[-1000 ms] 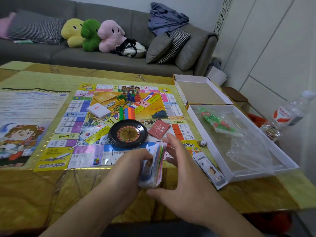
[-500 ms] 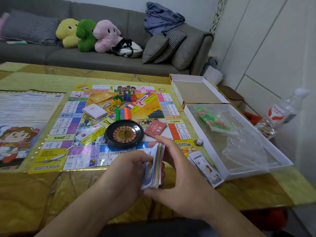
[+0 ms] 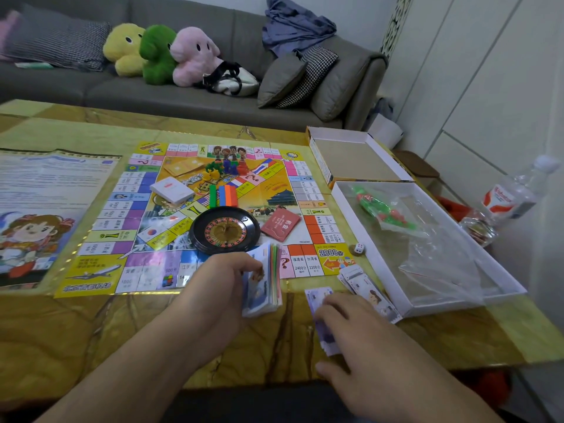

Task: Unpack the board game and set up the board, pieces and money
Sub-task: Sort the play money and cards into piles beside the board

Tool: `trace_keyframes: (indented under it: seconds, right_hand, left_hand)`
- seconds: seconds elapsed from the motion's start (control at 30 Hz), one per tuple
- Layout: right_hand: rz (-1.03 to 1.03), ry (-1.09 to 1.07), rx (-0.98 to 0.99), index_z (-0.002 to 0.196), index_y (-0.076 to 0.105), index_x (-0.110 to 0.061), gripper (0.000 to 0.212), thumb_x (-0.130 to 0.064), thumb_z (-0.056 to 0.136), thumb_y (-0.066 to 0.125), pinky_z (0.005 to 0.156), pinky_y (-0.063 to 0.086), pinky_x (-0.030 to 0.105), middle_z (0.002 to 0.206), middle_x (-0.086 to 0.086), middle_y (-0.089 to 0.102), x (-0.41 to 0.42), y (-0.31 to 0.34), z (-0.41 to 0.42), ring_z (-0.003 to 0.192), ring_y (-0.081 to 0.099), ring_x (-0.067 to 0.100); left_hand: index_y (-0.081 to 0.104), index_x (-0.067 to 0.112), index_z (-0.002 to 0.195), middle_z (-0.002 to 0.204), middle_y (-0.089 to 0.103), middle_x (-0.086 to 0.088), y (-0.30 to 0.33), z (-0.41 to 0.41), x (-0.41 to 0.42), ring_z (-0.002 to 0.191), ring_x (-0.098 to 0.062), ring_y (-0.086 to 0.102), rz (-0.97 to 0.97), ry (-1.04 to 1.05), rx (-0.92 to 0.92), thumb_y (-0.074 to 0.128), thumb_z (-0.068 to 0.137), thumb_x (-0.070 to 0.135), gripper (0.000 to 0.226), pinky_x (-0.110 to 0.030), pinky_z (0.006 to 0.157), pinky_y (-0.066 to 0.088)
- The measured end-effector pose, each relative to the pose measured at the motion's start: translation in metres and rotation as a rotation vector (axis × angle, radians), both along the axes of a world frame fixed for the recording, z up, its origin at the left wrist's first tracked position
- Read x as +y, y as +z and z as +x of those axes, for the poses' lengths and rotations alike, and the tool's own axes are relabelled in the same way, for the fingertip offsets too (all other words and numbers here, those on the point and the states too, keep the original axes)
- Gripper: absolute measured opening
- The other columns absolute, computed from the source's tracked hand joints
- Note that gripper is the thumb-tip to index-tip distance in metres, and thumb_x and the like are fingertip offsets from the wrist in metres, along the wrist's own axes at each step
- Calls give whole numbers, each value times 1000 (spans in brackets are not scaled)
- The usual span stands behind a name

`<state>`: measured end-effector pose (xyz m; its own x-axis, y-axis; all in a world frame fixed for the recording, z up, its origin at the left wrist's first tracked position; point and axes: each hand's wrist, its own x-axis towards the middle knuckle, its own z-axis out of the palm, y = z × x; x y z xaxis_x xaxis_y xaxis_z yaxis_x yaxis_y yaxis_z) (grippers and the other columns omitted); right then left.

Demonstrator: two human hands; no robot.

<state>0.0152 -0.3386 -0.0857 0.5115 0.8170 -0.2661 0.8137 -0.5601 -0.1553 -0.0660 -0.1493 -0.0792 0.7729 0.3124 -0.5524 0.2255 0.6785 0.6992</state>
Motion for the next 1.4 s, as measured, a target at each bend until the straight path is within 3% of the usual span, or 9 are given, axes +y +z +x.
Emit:
trace_keyframes:
  seconds: [0.17,0.3,0.4,0.6,0.77,1.13,1.3,1.37,1.4]
  right_hand:
    - [-131,163,-21,149,35,-31,86,-40,80,86,99,54,38,151,-8,26,3,-13,-8,137,35,16]
    - [213,356,-155,112,66,-31,48,-35,67,83,61,59,19,113,-13,66,-3,-43,-11,98,63,6]
    - [382,444,-208,102,74,-32,20,-30,86,62,64,58,17,103,-16,73,-3,-37,-10,95,64,2]
    - [738,136,-376,117,78,-17,33,-26,109,48,85,62,25,114,-4,76,7,-19,2,108,69,10]
    - [782,126,-548,122,78,-11,26,-10,99,67,98,52,23,125,7,73,19,-14,2,120,66,19]
    - [651,148,-641,122,78,-20,38,-32,105,46,60,60,32,111,3,51,42,-18,-7,100,62,22]
    - [670,67,-402,104,73,-19,52,-36,115,25,70,49,20,97,-12,41,48,-23,-15,87,42,2]
    - [703,112,-317,108,68,-19,12,-19,104,57,77,51,19,105,-9,48,47,-24,-21,90,51,6]
    - [718,90,-251,111,66,-22,21,-12,94,70,80,52,18,112,-10,50,47,-23,-25,94,55,7]
  left_hand:
    - [61,0,114,66,72,-10,6,-4,2,53,-20,67,23,29,-62,43,100,10,25,-39,70,50]
    - [58,0,122,68,73,-10,5,-5,4,54,-18,69,20,47,-73,44,100,11,29,-37,69,50]
    - [56,1,125,69,73,-10,6,-7,5,56,-19,70,16,46,-78,44,100,12,30,-37,70,51]
    - [54,-1,126,68,73,-12,10,-11,8,56,-21,69,-37,43,-106,42,100,14,33,-40,73,51]
    - [56,-4,132,85,73,-22,0,-10,8,69,-30,68,-117,16,-85,42,95,16,44,-49,86,55]
    - [67,-6,102,81,69,-20,0,-10,17,60,-32,67,-219,4,-194,38,94,16,37,-39,55,60]
    - [66,-9,119,102,72,-29,-8,-5,11,75,-35,69,-218,9,-226,40,90,16,46,-44,72,61]
    - [68,-8,111,89,71,-25,-10,-4,8,65,-33,67,-208,-1,-220,40,88,14,43,-39,63,60]
    - [68,-7,104,80,68,-23,-11,-4,6,57,-31,65,-205,4,-214,39,87,14,39,-36,56,58]
